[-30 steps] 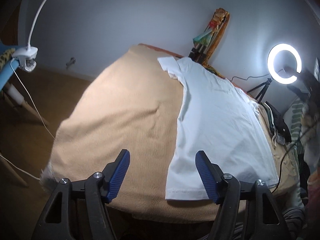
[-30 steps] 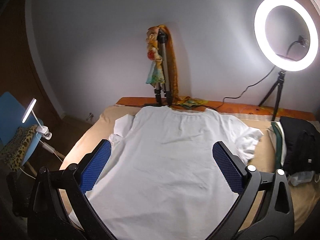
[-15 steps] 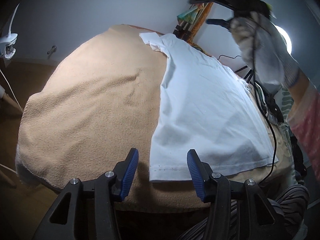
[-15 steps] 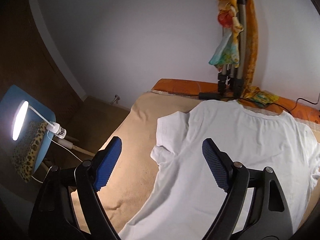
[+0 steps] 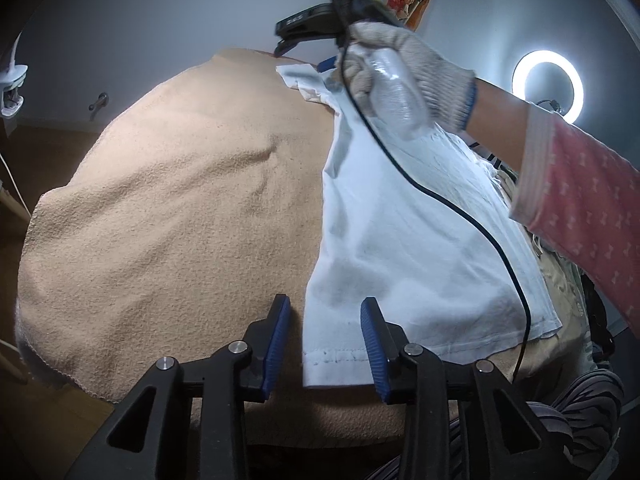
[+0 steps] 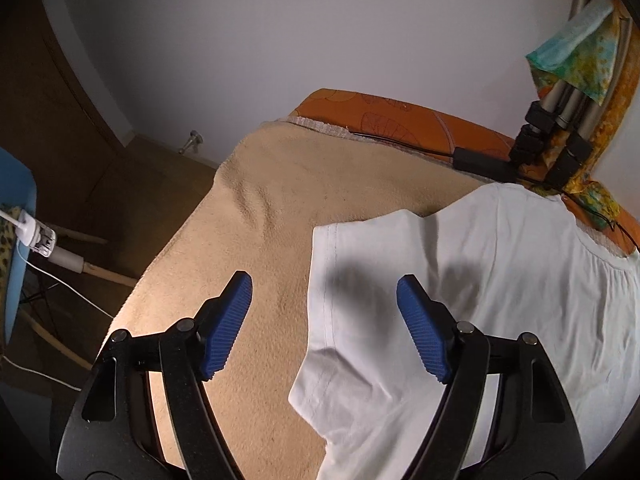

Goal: Fold small clothes

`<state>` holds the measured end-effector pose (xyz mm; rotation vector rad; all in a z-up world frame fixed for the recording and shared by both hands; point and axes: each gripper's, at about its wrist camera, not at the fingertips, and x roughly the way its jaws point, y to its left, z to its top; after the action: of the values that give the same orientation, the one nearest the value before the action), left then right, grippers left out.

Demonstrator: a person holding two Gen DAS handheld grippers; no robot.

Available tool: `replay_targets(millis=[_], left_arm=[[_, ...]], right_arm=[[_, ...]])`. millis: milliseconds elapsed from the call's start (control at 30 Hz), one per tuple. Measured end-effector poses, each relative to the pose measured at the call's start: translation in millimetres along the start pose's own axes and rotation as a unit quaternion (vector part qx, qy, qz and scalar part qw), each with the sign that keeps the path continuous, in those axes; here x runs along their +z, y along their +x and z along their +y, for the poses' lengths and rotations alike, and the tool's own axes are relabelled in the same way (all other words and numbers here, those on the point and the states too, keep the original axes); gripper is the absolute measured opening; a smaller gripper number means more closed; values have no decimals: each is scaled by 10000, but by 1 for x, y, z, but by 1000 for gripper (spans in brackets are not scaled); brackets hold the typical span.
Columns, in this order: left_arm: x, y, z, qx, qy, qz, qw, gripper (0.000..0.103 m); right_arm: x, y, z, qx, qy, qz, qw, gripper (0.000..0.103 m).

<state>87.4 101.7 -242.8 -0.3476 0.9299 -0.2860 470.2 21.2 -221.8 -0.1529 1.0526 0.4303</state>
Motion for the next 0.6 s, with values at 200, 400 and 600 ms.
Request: replay_targets(millis=[200, 400, 600], left_arm=[[1, 3, 3, -114, -23, -19, 9999, 19], [2, 2, 10, -458, -333, 6, 9984, 5], [2, -3, 6, -569, -319, -54, 9979, 0]], right_arm=[[10, 38, -3, -693, -62, 321, 9971, 62], [14, 41, -9, -759, -119, 324, 9965, 26], [23, 33, -22, -531, -131, 264, 9982, 7]])
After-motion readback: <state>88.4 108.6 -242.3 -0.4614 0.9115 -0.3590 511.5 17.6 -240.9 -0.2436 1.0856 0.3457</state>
